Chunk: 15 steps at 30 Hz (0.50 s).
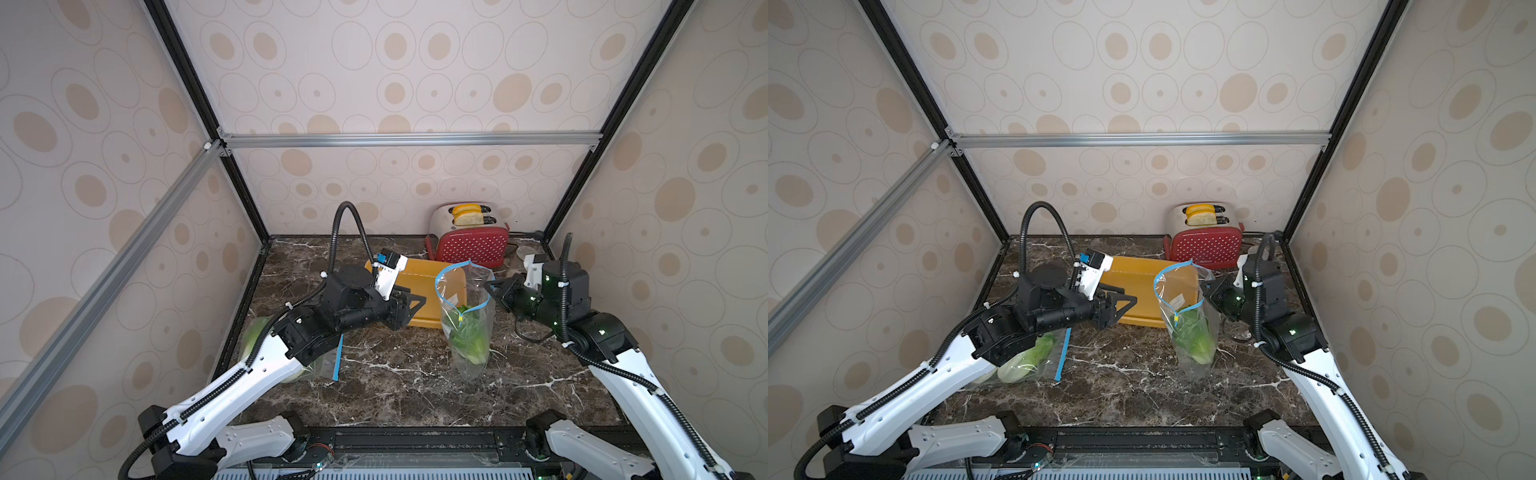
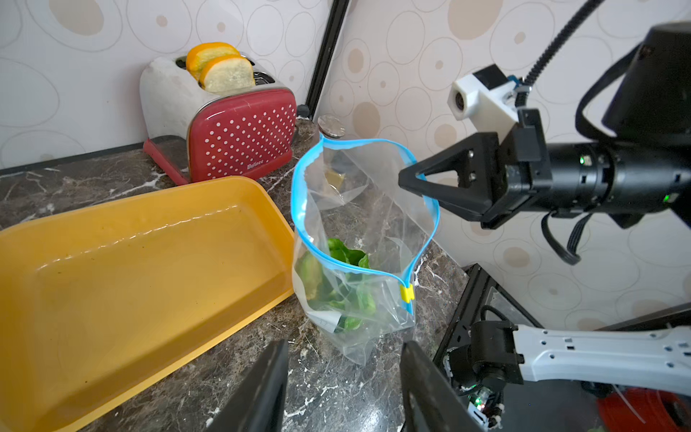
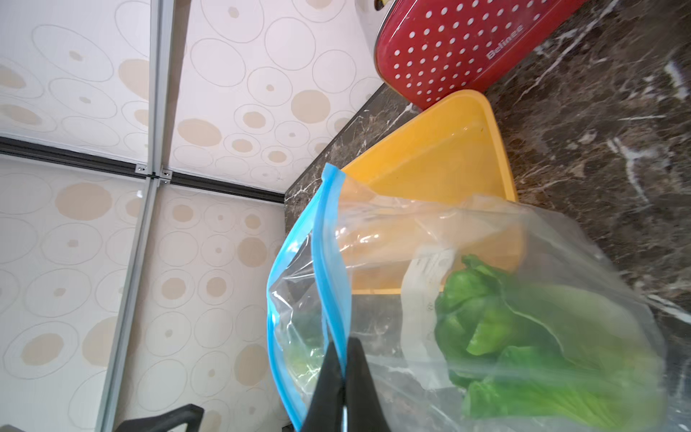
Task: Put the chinese cabbages into a zipper bag and zip it
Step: Adjust the zipper food storage bag at the center of the board.
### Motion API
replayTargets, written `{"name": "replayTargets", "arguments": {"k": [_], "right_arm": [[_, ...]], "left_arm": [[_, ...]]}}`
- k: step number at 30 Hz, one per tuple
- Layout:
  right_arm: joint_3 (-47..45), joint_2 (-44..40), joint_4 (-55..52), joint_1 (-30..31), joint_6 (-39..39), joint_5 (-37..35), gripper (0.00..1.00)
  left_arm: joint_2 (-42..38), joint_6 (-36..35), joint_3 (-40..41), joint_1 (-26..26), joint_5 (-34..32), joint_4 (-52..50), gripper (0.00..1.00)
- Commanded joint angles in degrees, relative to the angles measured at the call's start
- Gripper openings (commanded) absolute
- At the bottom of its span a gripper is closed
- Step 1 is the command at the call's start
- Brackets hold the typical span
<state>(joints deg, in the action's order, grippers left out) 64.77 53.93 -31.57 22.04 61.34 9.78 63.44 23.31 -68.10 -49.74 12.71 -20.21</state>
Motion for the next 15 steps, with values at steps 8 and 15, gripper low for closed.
{"name": "replayTargets", "arguments": {"k": [8,15], "right_arm": [[0.53,0.72,12.19,4.11,8.34,-4.38,0.04],[0.53,1.91,13.56,4.17,8.85,-2.68,0.05]], "left_arm": [[3.31,-5.45,6.43,-9.24,-4.99,17.64,0.41],[9.37,-4.16,4.06,-9.39,-10.23,18.17,0.35]]}}
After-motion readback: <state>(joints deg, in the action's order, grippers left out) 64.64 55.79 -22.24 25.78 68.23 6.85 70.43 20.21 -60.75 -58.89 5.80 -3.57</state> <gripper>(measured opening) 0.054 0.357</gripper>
